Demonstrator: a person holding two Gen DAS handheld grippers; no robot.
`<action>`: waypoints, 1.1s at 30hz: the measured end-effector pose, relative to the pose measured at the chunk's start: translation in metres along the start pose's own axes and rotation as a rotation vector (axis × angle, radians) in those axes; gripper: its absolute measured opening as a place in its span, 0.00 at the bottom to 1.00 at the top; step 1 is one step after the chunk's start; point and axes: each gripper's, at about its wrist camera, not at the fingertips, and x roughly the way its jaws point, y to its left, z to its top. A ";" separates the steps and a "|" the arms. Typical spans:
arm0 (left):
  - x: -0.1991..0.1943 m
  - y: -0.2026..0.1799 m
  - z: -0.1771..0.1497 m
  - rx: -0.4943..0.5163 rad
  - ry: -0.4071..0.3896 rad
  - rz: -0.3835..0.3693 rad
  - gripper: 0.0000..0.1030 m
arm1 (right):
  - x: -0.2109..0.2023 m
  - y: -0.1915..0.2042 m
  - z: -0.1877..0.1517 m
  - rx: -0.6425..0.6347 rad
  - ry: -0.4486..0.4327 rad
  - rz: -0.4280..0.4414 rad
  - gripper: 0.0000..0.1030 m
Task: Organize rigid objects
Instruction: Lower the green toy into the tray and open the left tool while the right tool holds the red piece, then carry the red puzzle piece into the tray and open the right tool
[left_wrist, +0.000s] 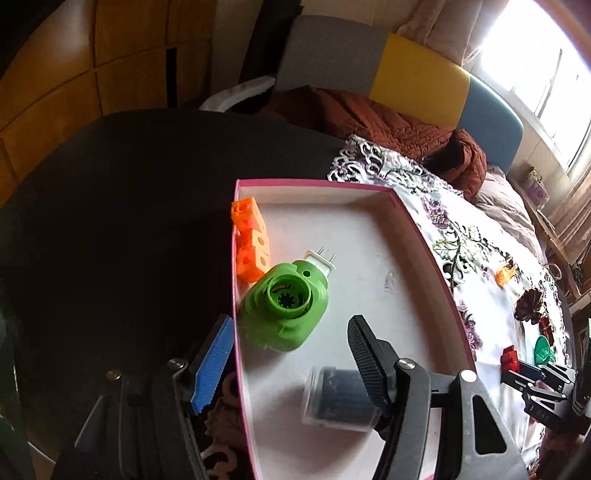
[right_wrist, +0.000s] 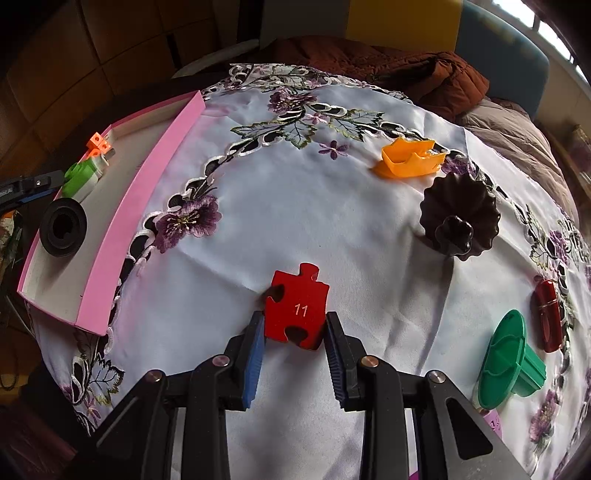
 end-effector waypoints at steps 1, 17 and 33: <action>-0.004 -0.001 -0.002 0.002 -0.008 -0.001 0.63 | 0.000 0.000 0.000 0.000 0.000 0.000 0.31; -0.044 -0.029 -0.036 0.093 -0.048 -0.033 0.63 | -0.001 -0.002 0.000 0.021 -0.013 0.008 0.31; -0.061 -0.024 -0.045 0.119 -0.091 -0.021 0.63 | -0.018 0.016 0.009 0.061 -0.057 0.030 0.31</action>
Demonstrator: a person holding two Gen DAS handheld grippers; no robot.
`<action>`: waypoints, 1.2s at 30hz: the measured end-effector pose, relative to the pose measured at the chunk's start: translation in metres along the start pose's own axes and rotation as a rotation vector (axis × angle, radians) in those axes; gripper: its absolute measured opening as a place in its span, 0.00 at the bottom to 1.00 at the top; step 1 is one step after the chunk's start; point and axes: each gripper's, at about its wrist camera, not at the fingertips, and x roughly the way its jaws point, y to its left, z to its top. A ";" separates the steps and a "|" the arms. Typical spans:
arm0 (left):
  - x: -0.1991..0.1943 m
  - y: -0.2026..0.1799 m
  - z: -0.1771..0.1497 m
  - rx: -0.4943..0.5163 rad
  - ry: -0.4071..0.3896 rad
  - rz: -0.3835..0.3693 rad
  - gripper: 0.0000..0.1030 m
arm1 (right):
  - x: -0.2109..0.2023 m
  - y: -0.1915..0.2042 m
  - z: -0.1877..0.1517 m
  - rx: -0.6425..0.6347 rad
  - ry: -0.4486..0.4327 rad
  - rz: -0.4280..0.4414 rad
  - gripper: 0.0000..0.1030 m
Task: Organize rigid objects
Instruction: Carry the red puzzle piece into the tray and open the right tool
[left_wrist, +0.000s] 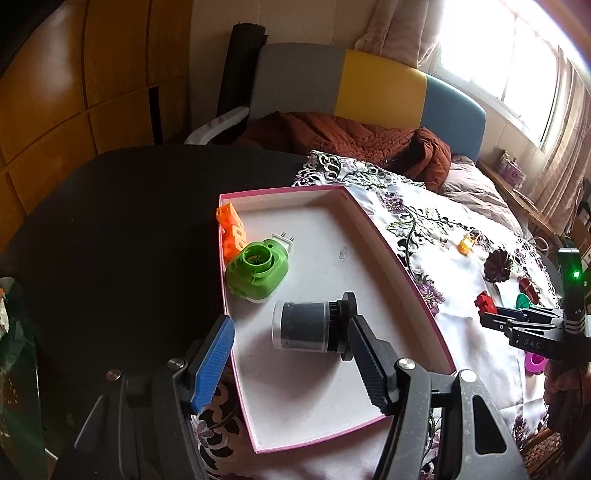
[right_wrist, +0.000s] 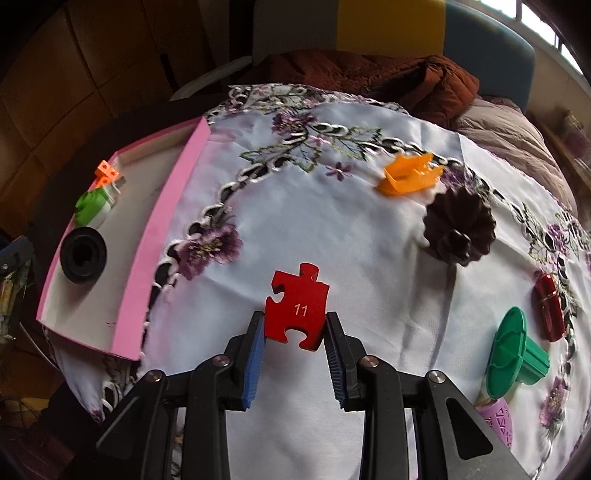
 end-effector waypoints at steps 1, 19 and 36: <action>0.000 0.001 -0.001 -0.001 0.000 -0.001 0.63 | -0.001 0.005 0.002 -0.005 -0.006 0.003 0.31; -0.002 0.011 -0.007 -0.016 -0.001 -0.007 0.63 | 0.005 0.109 0.069 -0.124 -0.071 0.128 0.31; 0.006 0.026 -0.009 -0.057 0.020 -0.003 0.63 | 0.047 0.151 0.103 -0.138 -0.029 0.106 0.31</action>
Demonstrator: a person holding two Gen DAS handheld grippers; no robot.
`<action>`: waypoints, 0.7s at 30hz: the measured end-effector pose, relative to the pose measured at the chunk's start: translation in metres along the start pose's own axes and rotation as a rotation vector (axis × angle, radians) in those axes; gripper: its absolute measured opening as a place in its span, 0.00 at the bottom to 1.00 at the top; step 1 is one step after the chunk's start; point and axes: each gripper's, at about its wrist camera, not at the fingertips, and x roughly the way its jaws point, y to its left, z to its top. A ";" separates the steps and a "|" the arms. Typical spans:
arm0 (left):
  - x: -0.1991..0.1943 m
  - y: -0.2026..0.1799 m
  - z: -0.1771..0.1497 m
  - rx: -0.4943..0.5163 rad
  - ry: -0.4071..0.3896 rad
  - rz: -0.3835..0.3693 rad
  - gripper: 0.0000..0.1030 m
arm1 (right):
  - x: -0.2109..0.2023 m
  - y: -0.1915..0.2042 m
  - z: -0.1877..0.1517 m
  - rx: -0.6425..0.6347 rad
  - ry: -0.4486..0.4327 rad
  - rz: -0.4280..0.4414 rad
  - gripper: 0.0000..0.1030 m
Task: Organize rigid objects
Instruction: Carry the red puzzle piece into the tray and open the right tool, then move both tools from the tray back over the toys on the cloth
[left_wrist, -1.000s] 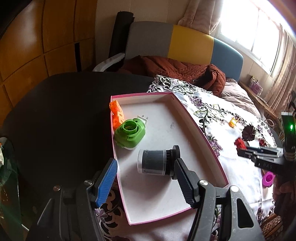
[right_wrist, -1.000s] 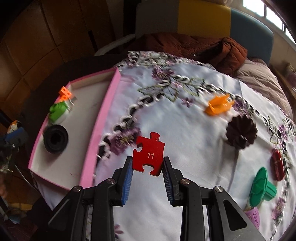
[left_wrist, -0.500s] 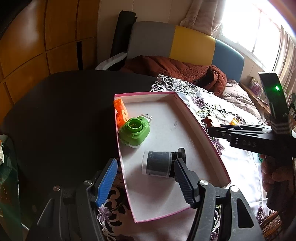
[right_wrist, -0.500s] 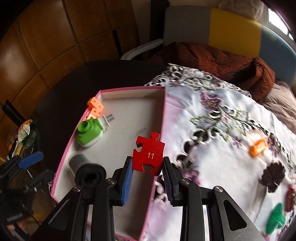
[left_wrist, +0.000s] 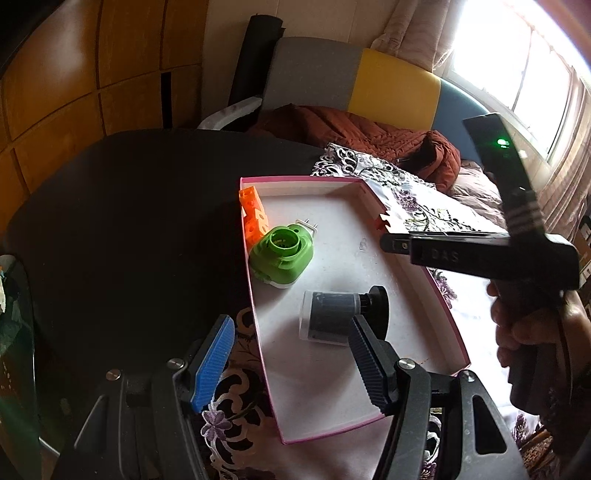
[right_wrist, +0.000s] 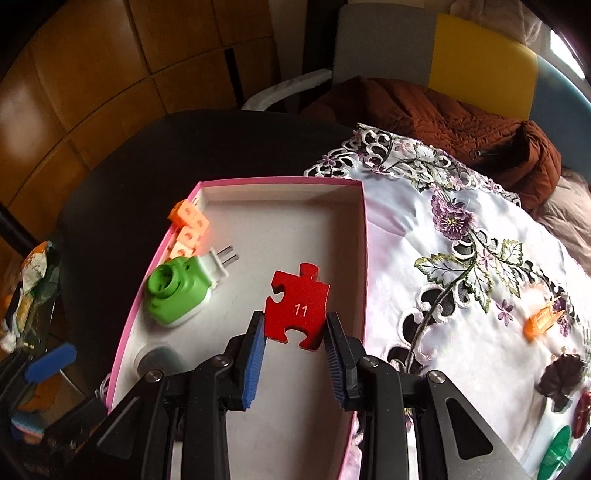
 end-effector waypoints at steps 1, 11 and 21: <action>0.000 0.001 0.000 -0.002 -0.001 0.000 0.63 | 0.004 0.000 0.003 0.009 0.005 0.001 0.31; 0.001 0.011 -0.001 -0.025 0.001 0.020 0.63 | 0.029 -0.002 0.012 0.034 0.033 -0.027 0.32; -0.005 0.003 -0.001 -0.006 -0.014 0.019 0.63 | -0.013 -0.004 -0.011 0.011 -0.069 -0.058 0.55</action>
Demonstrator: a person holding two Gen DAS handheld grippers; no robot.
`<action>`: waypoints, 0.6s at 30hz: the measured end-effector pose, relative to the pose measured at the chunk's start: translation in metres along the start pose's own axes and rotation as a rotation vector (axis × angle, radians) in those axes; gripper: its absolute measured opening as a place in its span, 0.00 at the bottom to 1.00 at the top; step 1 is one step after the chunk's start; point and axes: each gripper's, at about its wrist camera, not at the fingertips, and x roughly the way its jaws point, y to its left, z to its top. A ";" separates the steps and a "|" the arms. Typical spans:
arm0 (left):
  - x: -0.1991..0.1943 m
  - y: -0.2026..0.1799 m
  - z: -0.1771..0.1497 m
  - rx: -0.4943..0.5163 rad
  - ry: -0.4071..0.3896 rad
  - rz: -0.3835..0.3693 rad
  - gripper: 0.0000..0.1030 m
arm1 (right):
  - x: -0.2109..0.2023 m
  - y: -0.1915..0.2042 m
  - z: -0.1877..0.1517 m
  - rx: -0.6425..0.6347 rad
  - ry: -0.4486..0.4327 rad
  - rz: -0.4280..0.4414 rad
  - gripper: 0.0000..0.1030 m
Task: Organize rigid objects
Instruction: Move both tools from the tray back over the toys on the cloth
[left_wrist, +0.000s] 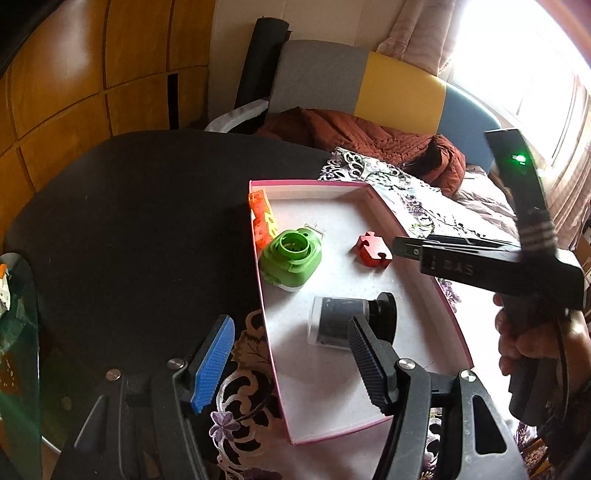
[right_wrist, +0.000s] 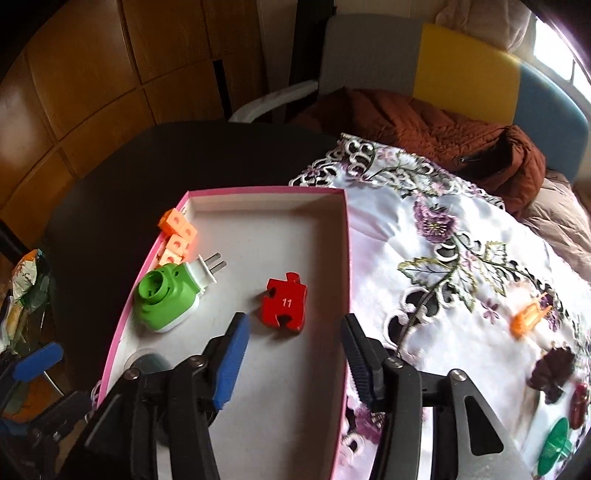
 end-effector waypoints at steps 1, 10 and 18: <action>0.000 -0.002 0.000 0.003 0.000 0.000 0.63 | -0.004 -0.001 -0.002 0.002 -0.008 -0.002 0.56; -0.006 -0.015 -0.001 0.037 -0.011 -0.004 0.63 | -0.036 -0.019 -0.021 0.038 -0.063 -0.023 0.62; -0.009 -0.030 -0.001 0.083 -0.015 -0.015 0.63 | -0.065 -0.058 -0.042 0.090 -0.090 -0.074 0.65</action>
